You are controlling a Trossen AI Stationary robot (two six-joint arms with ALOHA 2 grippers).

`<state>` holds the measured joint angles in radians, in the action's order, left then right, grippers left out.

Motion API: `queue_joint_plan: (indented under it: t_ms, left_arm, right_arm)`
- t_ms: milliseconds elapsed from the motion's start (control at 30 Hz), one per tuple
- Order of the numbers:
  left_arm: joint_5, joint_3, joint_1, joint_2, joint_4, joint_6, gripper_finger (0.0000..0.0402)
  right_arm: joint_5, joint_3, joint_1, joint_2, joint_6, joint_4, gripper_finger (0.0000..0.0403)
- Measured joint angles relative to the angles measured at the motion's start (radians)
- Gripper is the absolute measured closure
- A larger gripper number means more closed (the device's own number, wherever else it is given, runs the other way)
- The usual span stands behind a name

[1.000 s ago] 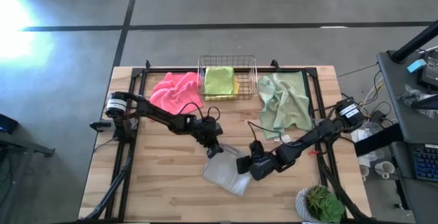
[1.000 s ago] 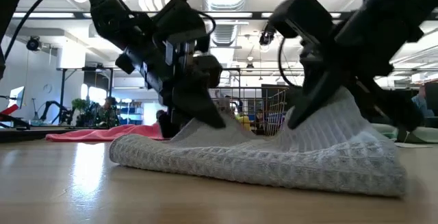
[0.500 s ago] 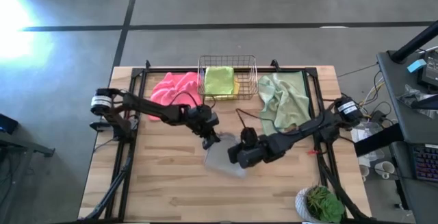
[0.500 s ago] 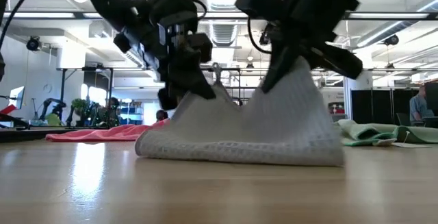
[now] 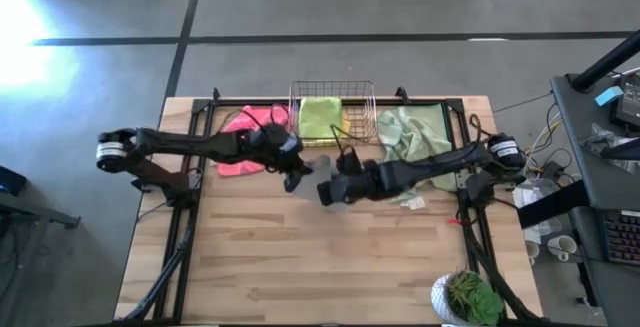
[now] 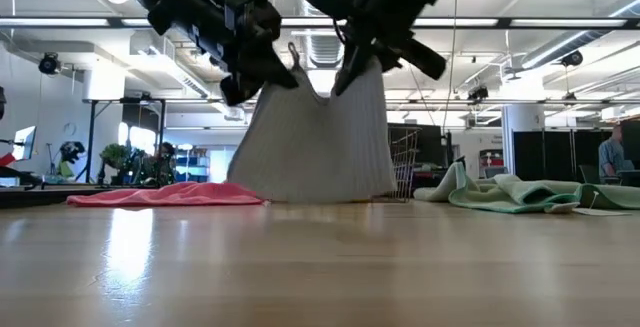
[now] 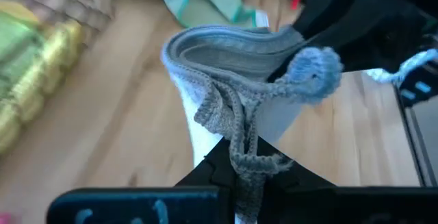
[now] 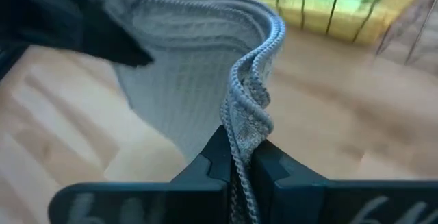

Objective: Fold microfiber towels
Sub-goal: Put the gray towel into the wire basket

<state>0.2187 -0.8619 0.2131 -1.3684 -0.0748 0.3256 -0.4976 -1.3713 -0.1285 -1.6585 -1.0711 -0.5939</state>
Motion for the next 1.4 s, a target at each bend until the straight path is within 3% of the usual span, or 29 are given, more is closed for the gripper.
queue_joint_plan:
  t_ms: [233,667,867,1000,1400]
  left_arm:
    - [-0.056,-0.017,0.087,0.042,0.003,-0.003,0.0393]
    - [-0.132,-0.165,0.237,-0.009,0.005,-0.121,0.0393]
    - [-0.146,-0.240,0.318,-0.081,0.008,-0.154,0.0393]
    - [-0.148,-0.285,0.362,-0.156,0.005,-0.159,0.0393]
    - [-0.154,-0.329,0.427,-0.339,-0.036,-0.175,0.0393]
  right_arm:
    - [0.013,-0.096,0.113,0.002,0.151,-0.009,0.0394]
    - [0.158,-0.178,0.370,0.002,0.411,-0.008,0.0394]
    - [0.217,-0.210,0.496,0.002,0.526,0.010,0.0394]
    - [0.312,-0.211,0.590,-0.013,0.584,0.050,0.0394]
    - [0.521,-0.210,0.739,-0.213,0.655,0.058,0.0394]
